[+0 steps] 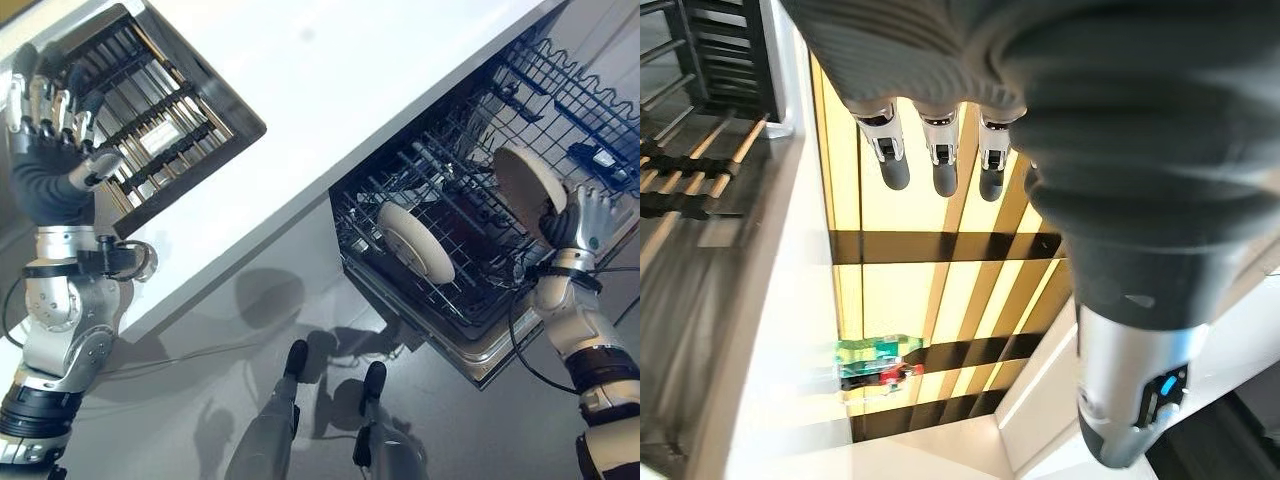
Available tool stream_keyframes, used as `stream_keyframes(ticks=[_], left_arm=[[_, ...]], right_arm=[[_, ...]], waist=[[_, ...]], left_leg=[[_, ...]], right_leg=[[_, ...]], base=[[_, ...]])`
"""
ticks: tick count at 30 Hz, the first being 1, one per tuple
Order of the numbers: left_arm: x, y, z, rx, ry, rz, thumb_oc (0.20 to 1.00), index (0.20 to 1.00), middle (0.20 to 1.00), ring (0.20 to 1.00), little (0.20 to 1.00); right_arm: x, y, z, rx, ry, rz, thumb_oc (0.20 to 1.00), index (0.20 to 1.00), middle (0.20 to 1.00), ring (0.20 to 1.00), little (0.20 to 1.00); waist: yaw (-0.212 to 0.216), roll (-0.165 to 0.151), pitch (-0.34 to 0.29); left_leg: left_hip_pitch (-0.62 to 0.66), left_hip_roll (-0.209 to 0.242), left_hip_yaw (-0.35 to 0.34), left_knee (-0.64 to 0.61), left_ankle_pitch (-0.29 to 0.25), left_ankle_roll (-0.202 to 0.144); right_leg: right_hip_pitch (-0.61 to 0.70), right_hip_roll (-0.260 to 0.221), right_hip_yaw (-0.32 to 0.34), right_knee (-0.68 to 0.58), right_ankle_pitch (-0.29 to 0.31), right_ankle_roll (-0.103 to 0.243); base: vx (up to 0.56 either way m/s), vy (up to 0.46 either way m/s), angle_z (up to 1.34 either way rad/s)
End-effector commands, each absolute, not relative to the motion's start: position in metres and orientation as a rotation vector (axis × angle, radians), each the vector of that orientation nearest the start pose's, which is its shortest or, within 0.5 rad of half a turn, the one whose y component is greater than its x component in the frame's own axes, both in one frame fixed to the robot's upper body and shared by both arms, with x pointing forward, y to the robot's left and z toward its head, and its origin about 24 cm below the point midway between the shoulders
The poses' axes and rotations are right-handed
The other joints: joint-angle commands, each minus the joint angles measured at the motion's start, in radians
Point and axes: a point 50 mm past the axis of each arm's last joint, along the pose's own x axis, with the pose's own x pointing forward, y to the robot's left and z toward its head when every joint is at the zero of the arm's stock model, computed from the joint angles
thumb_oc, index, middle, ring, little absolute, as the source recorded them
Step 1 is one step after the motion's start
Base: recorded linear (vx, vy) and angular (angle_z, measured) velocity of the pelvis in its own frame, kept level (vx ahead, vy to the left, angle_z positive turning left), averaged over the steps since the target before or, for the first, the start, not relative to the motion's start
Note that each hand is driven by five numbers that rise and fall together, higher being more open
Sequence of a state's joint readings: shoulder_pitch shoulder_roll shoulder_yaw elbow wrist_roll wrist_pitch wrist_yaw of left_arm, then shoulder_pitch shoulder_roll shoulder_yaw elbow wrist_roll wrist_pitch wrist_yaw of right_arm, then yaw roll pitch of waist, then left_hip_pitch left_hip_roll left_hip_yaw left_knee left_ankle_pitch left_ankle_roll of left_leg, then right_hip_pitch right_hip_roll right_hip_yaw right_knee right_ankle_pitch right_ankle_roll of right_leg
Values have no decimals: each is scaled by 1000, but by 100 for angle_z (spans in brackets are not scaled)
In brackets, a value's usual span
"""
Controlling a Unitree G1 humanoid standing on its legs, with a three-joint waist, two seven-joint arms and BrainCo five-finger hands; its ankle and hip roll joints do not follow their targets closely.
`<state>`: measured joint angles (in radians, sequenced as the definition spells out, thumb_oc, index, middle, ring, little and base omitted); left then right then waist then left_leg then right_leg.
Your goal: Pick up plates and place into dishwasher.
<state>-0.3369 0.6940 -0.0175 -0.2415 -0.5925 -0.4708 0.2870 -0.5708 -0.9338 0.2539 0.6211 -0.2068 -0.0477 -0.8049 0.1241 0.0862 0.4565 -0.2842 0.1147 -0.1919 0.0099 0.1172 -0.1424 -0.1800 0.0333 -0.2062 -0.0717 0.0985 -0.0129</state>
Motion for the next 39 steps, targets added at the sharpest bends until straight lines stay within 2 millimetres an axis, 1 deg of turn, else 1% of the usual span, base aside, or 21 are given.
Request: stream_keyframes(ticks=[1, 5, 9, 12, 15, 20, 23, 25, 29, 30, 34, 39], left_arm=[[263, 241, 212, -92, -867, 123, 1000, 1000, 1000, 1000, 1000], [261, 238, 211, -93, -874, 125, 1000, 1000, 1000, 1000, 1000], [261, 237, 212, -91, -883, 127, 1000, 1000, 1000, 1000, 1000], [259, 237, 211, -95, -890, 129, 1000, 1000, 1000, 1000, 1000], [258, 234, 209, -101, -896, 128, 1000, 1000, 1000, 1000, 1000], [257, 232, 208, -109, -898, 128, 1000, 1000, 1000, 1000, 1000], [257, 232, 209, -115, -901, 124, 1000, 1000, 1000, 1000, 1000], [256, 232, 209, -118, -900, 122, 1000, 1000, 1000, 1000, 1000], [255, 234, 207, -122, -894, 121, 1000, 1000, 1000, 1000, 1000], [254, 235, 207, -122, -893, 120, 1000, 1000, 1000, 1000, 1000], [251, 238, 205, -123, -888, 123, 1000, 1000, 1000, 1000, 1000], [252, 238, 206, -120, -889, 112, 1000, 1000, 1000, 1000, 1000]], right_arm=[[310, -348, 245, -1190, -575, -989, 200, 200, 200, 200, 200], [308, -352, 242, -1207, -570, -1030, 200, 200, 200, 200, 200], [305, -358, 250, -1221, -598, -1123, 200, 200, 200, 200, 200], [304, -360, 253, -1221, -596, -1147, 200, 200, 200, 200, 200], [306, -360, 248, -1209, -582, -1138, 200, 200, 200, 200, 200], [305, -362, 238, -1129, -558, -1133, 200, 200, 200, 200, 200], [304, -361, 239, -1102, -591, -1144, 200, 200, 200, 200, 200], [302, -359, 242, -1079, -640, -1158, 200, 200, 200, 200, 200], [295, -351, 260, -1024, -812, -1205, 200, 200, 200, 200, 200], [294, -350, 262, -1019, -833, -1201, 200, 200, 200, 200, 200], [292, -331, 276, -1033, -938, -1098, 200, 200, 200, 200, 200], [296, -319, 286, -1006, -979, -1002, 200, 200, 200, 200, 200]], waist=[[-19, -78, 63], [-27, -63, 64], [-30, -47, 64], [-31, -34, 64], [-32, -17, 64], [-35, 2, 64], [-35, 11, 64], [-35, 15, 64], [-39, 17, 64], [-40, 16, 64], [-46, 6, 64], [-43, -1, 64]], left_leg=[[-47, -21, 37, -23, 31, 42], [-82, -27, 43, -22, 37, 48], [-124, -37, 43, -15, 42, 53], [-150, -44, 42, -7, 42, 56], [-177, -52, 44, -2, 45, 60], [-204, -58, 47, -3, 48, 65], [-215, -63, 46, 3, 46, 67], [-218, -66, 45, 8, 44, 69], [-224, -68, 44, 16, 41, 72], [-226, -68, 43, 18, 40, 72], [-224, -66, 45, 19, 38, 74], [-214, -68, 45, 23, 38, 73]], right_leg=[[-94, -55, 43, 95, -16, 62], [-137, -61, 46, 106, -8, 66], [-187, -72, 47, 122, 1, 72], [-216, -78, 49, 132, 4, 76], [-249, -86, 52, 143, 7, 78], [-290, -94, 55, 159, 9, 78], [-307, -99, 54, 168, 10, 79], [-313, -101, 54, 172, 12, 80], [-325, -100, 56, 182, 12, 80], [-326, -99, 56, 184, 12, 80], [-331, -94, 58, 190, 14, 80], [-323, -93, 57, 195, 13, 78]], base=[[0, 0, 0], [0, 0, 0], [0, 0, 0], [5, -5, -1], [21, 9, 6], [20, 7, 9], [11, 4, 9], [27, -4, 6], [18, -1, 3], [31, -11, 2], [8, -5, 0], [0, 0, 0]])
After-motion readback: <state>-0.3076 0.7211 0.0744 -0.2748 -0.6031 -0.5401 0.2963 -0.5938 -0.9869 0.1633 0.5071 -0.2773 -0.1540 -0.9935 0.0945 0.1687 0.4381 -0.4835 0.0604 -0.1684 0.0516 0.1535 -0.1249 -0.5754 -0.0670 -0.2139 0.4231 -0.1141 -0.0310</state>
